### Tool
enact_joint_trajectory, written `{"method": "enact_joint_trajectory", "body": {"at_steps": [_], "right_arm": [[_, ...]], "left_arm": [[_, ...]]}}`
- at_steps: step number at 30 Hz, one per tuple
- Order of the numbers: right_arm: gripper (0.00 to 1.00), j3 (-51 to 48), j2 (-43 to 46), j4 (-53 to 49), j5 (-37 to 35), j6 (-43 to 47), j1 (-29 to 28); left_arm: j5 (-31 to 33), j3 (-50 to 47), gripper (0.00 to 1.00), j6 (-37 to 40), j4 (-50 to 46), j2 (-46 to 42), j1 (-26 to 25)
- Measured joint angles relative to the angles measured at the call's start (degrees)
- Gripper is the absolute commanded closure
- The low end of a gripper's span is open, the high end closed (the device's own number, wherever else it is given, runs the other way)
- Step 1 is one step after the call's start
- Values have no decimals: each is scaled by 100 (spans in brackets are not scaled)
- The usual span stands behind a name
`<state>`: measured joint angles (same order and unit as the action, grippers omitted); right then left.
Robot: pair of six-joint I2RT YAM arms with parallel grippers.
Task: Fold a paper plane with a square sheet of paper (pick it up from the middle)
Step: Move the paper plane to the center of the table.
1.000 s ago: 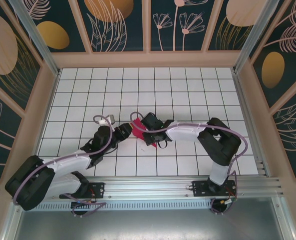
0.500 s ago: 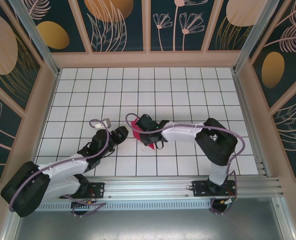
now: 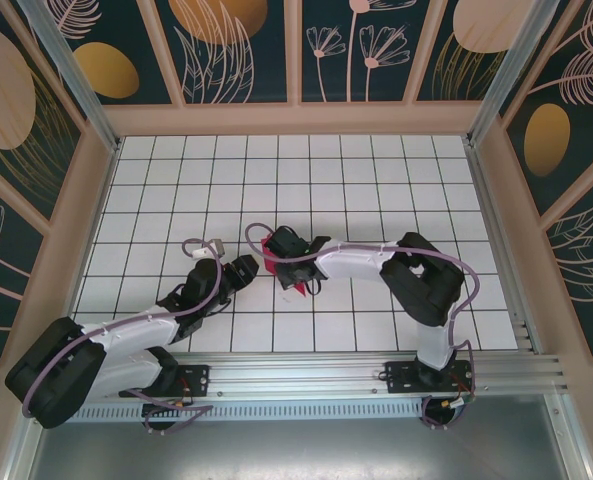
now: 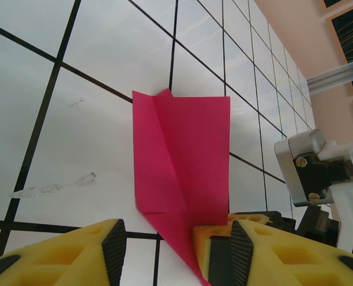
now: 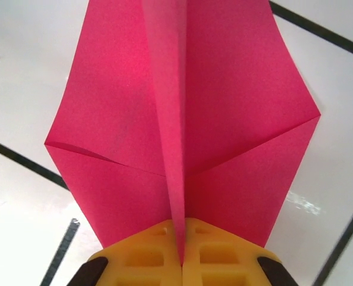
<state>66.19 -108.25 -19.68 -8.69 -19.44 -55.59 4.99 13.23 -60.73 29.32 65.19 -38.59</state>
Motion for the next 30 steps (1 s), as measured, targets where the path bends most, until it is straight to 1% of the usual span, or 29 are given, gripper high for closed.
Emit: {"method": "enact_joint_trajectory", "body": {"at_steps": [4,6,9,11,16,22,30], "right_arm": [[95,2,225,-249,-94,-251,103],[93,-50,494,-284,-63,-514,289],[93,-203,872,-282,-31,-920,634],[92,-273,964,-289,-52,-1180,796],[88,-282,780,-396,-92,-1567,789],[87,-216,212,-505,-96,-1613,787],[86,-90,125,-542,-136,-1609,758]], "left_arm": [[-7,11,46,7,-7,-28,-2],[-22,28,46,24,-20,-66,0],[-22,44,46,59,-70,-166,0],[-22,44,46,68,-105,-240,0],[-76,42,46,109,-120,-356,0],[-197,42,45,131,-184,-398,0],[-302,42,45,131,-260,-407,0]]}}
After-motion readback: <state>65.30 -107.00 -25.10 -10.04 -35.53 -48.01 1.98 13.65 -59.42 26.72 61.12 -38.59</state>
